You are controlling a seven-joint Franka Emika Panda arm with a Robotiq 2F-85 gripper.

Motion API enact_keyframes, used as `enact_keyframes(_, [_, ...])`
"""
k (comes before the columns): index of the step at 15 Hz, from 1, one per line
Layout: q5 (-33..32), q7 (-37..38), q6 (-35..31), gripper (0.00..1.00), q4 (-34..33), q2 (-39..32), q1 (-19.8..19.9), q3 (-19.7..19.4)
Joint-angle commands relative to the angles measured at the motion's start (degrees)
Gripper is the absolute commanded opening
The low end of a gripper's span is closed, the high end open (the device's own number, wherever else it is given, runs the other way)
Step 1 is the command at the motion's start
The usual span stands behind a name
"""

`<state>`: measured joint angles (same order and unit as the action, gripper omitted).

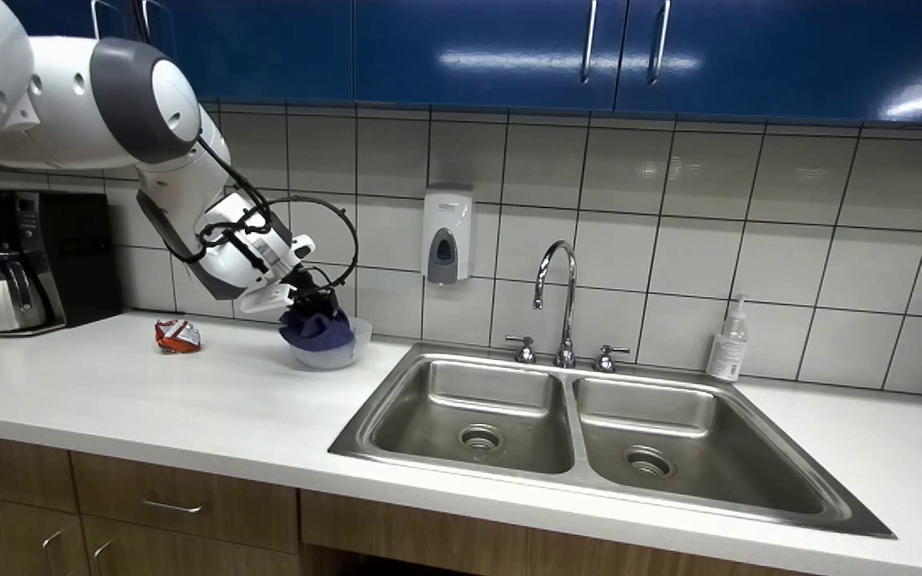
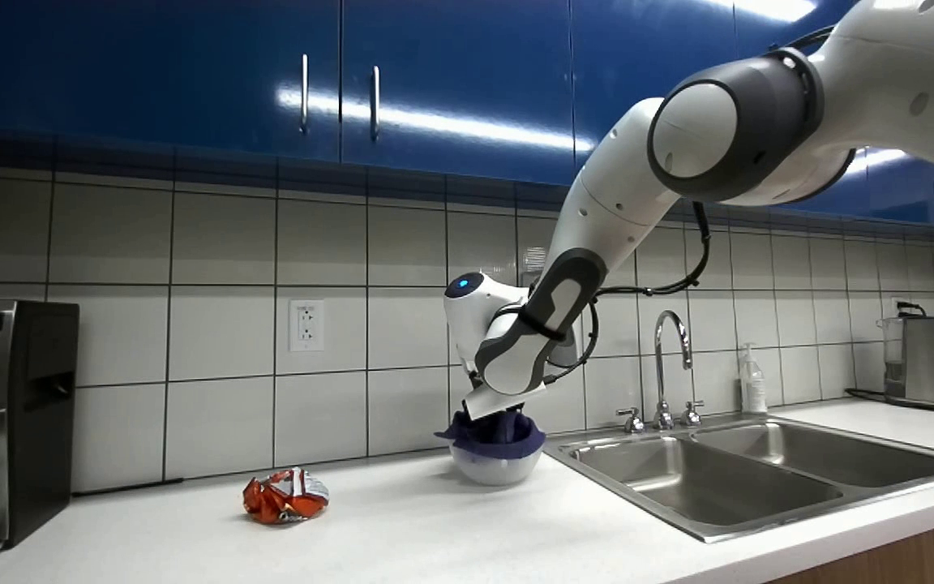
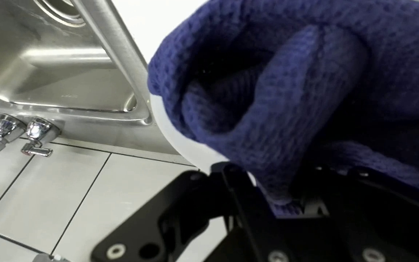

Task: Put the blue cloth in the plastic bowl

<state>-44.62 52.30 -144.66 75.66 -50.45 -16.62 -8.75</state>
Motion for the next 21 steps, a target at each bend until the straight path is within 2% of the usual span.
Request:
enact_keyframes(1, [2.5, -0.3, 2.4, 0.61, -3.5, -1.5, -1.2, -1.1])
enact_keyframes(6, [7.0, -3.0, 3.7, 0.99, -1.3, 1.0, -1.3, 0.4])
enact_keyframes(13, [13.5, -5.4, 4.6, 1.0, 4.1, 6.3, -3.2, 0.1])
enact_keyframes(17, [17.4, -9.1, 4.5, 1.0, 10.9, 12.7, -3.4, 1.4])
enact_keyframes(21, [16.9, -7.8, 3.0, 1.0, 20.9, 20.5, -5.2, 1.2])
